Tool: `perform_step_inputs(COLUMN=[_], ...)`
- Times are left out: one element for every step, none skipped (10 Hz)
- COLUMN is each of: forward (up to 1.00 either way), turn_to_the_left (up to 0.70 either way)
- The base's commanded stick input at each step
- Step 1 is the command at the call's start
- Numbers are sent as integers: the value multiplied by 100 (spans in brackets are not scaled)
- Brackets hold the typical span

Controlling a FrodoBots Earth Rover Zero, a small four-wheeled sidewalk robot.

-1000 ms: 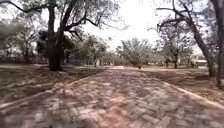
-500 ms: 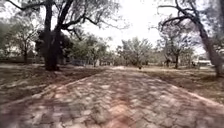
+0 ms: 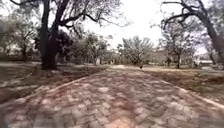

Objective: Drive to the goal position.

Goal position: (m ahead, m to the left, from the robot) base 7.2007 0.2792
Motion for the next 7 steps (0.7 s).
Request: perform_step_inputs(forward=[70,70,70,70,70,70,70], turn_to_the_left=[0,0,0,0,0,0,0])
